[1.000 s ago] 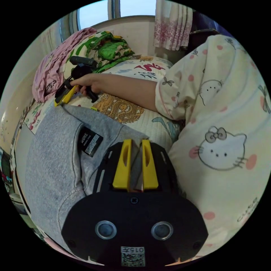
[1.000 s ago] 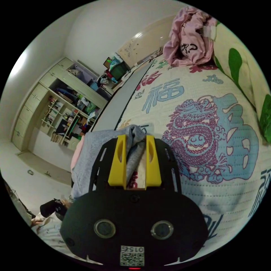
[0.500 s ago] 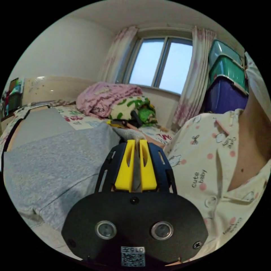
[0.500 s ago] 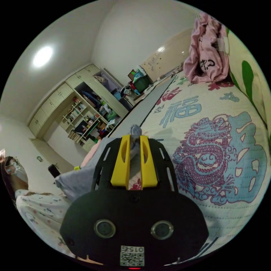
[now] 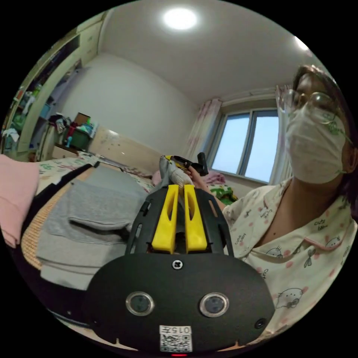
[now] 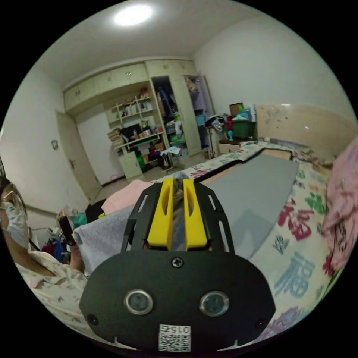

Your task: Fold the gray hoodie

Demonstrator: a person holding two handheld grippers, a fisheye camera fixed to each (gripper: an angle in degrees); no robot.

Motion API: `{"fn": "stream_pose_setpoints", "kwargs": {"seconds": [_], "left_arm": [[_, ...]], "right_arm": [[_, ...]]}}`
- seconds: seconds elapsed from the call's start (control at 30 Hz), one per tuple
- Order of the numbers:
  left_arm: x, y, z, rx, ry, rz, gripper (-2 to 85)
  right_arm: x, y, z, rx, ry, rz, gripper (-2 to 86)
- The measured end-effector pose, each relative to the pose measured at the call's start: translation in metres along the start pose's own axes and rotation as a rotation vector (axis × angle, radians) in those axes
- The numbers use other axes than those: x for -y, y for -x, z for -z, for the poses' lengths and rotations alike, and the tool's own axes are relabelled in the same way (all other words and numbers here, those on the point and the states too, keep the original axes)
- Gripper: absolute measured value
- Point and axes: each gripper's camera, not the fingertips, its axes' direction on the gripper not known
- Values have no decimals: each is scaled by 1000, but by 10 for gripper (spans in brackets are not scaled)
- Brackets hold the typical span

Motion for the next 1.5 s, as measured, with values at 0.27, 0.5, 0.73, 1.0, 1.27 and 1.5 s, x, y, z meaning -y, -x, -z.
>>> {"fn": "stream_pose_setpoints", "kwargs": {"seconds": [0.27, 0.5, 0.73, 1.0, 1.27, 1.5], "left_arm": [[-117, 96, 100, 393, -32, 295, 12], [-216, 119, 98, 472, 90, 397, 8], [-293, 106, 88, 421, 13, 358, 5], [-357, 89, 65, 390, -20, 350, 5], [-404, 70, 24, 418, -6, 331, 4], [-436, 72, -10, 321, 9, 346, 5]], "right_arm": [[-62, 80, -388, -124, 478, 93, 43], [-204, 109, -558, -396, 699, 300, 46], [-284, 90, -602, -416, 708, 328, 47], [-361, 70, -627, -523, 700, 434, 45], [-383, 7, -609, -467, 703, 347, 46], [-368, -52, -540, -370, 608, 260, 59]]}}
